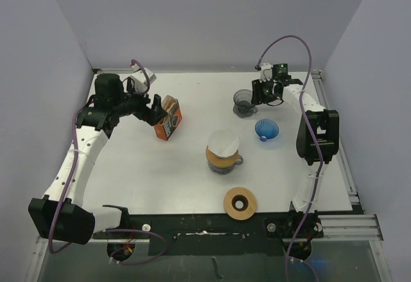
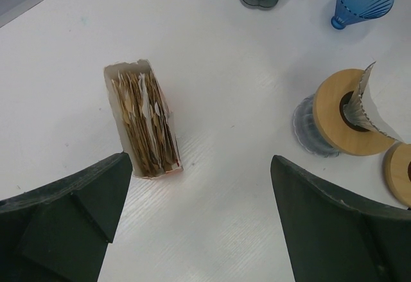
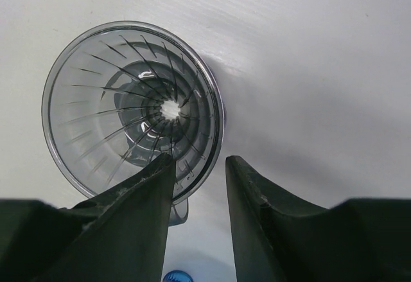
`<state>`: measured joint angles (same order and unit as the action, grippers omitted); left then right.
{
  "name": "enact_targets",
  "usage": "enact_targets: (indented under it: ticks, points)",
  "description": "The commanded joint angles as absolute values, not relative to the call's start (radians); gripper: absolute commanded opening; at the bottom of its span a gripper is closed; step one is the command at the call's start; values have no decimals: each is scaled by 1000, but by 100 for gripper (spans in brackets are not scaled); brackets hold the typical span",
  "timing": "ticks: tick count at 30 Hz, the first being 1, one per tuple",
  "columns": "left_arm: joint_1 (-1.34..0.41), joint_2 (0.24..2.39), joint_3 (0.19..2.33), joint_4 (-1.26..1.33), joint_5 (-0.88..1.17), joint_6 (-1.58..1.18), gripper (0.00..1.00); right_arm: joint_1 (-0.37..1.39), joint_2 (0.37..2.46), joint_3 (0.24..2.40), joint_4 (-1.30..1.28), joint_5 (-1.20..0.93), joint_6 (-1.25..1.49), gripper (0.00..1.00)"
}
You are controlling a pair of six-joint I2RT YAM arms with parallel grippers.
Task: Place the coffee filter in the dripper
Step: Move the coffee server to the center of the board.
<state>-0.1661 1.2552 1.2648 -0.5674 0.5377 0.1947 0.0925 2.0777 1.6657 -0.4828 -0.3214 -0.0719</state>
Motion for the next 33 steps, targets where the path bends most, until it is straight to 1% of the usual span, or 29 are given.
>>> enact_targets:
  ticks: [1, 6, 21, 33]
  points:
    - [-156, 1252, 1267, -494, 576, 185, 89, 100, 2074, 1703, -491, -332, -77, 37]
    - [-151, 1243, 1258, -488, 595, 184, 89, 106, 2067, 1686, -491, -341, -77, 34]
    - [-144, 1221, 1254, -489, 631, 173, 89, 109, 2032, 1669, -535, -362, -91, 21]
    - [-138, 1210, 1250, -483, 643, 167, 89, 109, 1958, 1600, -604, -376, -127, 14]
